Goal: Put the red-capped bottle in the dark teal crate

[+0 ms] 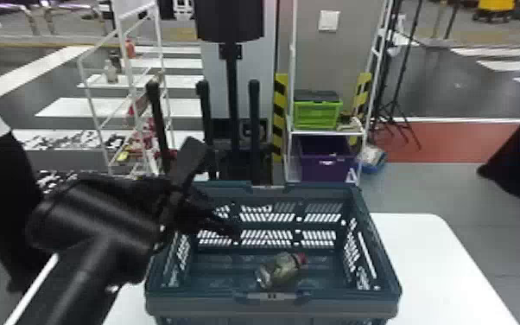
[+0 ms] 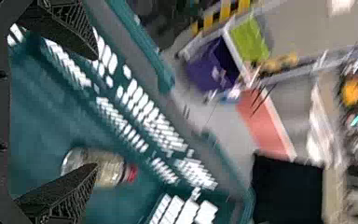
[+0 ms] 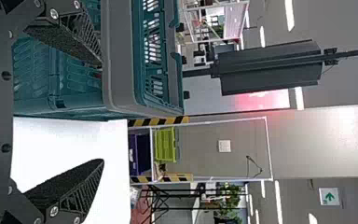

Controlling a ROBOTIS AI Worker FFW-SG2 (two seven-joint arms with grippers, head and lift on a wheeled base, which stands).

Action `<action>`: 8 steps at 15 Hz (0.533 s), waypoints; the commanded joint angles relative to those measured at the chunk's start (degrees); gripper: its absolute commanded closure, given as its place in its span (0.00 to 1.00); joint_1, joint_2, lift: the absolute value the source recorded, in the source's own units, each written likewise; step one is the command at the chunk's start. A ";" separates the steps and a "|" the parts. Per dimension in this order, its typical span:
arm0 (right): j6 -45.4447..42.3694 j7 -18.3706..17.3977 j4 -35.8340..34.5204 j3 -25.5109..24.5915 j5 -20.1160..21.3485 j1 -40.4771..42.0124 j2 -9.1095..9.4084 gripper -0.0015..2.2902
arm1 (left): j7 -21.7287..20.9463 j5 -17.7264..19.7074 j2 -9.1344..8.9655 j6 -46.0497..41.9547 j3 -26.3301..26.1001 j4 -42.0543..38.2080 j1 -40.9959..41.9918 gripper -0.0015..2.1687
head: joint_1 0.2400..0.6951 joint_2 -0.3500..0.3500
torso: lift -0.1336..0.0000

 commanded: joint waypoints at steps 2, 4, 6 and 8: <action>0.26 0.00 -0.40 -0.12 0.06 0.08 -0.09 0.06 | 8.72 6.92 0.08 0.77 9.05 -15.83 12.15 0.04 | 0.57 0.50 | 1.00; 0.44 0.00 -0.58 -0.12 0.06 0.00 -0.27 0.06 | 14.52 9.56 -0.09 0.77 13.97 -24.35 20.24 0.04 | 0.57 0.50 | 1.00; 0.79 0.00 -0.75 0.06 -0.03 -0.27 -0.62 0.07 | 21.46 10.61 -0.71 -7.84 16.70 -30.86 29.82 0.04 | 0.57 0.50 | 1.00; 1.67 0.00 -1.02 0.15 -0.03 -0.44 -0.97 0.06 | 26.29 10.88 -1.59 -8.55 17.40 -36.92 37.20 0.04 | 0.57 0.50 | 1.00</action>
